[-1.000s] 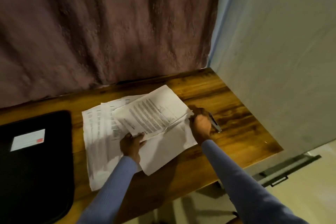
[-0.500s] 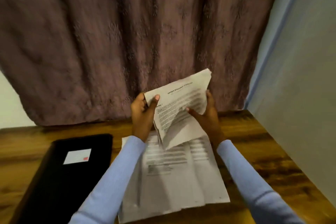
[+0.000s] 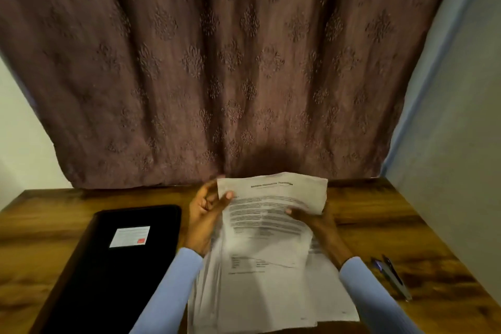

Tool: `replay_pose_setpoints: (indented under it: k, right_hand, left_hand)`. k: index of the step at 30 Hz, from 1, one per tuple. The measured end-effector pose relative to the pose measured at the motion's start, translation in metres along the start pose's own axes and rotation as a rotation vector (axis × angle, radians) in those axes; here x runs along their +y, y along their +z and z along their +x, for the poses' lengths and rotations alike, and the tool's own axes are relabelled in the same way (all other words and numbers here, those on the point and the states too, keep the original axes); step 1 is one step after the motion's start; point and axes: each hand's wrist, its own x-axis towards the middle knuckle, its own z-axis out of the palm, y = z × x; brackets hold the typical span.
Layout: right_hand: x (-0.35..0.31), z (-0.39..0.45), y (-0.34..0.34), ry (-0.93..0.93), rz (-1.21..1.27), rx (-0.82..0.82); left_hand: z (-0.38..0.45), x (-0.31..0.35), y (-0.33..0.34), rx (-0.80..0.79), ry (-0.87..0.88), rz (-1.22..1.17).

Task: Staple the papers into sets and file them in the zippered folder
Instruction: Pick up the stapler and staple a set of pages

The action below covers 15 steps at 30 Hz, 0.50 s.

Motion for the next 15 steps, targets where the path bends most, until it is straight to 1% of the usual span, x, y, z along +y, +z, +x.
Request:
replay_pose_setpoints:
  k: [4, 6, 9, 11, 13, 15]
  right_hand:
    - [0.004, 0.004, 0.003, 0.010, -0.044, 0.010]
    - [-0.002, 0.008, 0.004, -0.009, -0.064, 0.015]
    - [-0.008, 0.009, 0.005, -0.034, -0.049, 0.025]
    - [-0.004, 0.006, 0.003, -0.025, -0.013, 0.030]
    - [0.008, 0.000, 0.003, -0.007, -0.010, 0.047]
    - [0.018, -0.004, 0.003, 0.004, -0.029, 0.064]
  left_hand:
    - [-0.009, -0.030, -0.002, -0.008, -0.127, 0.111]
    - [-0.007, -0.034, 0.002, 0.011, -0.136, 0.115]
    - [-0.002, -0.033, 0.008, 0.057, -0.116, 0.055]
    - [-0.002, -0.038, 0.005, 0.069, -0.146, 0.025]
    - [-0.003, -0.050, -0.001, 0.056, -0.204, 0.054]
    - [-0.003, -0.059, -0.005, 0.023, -0.233, 0.139]
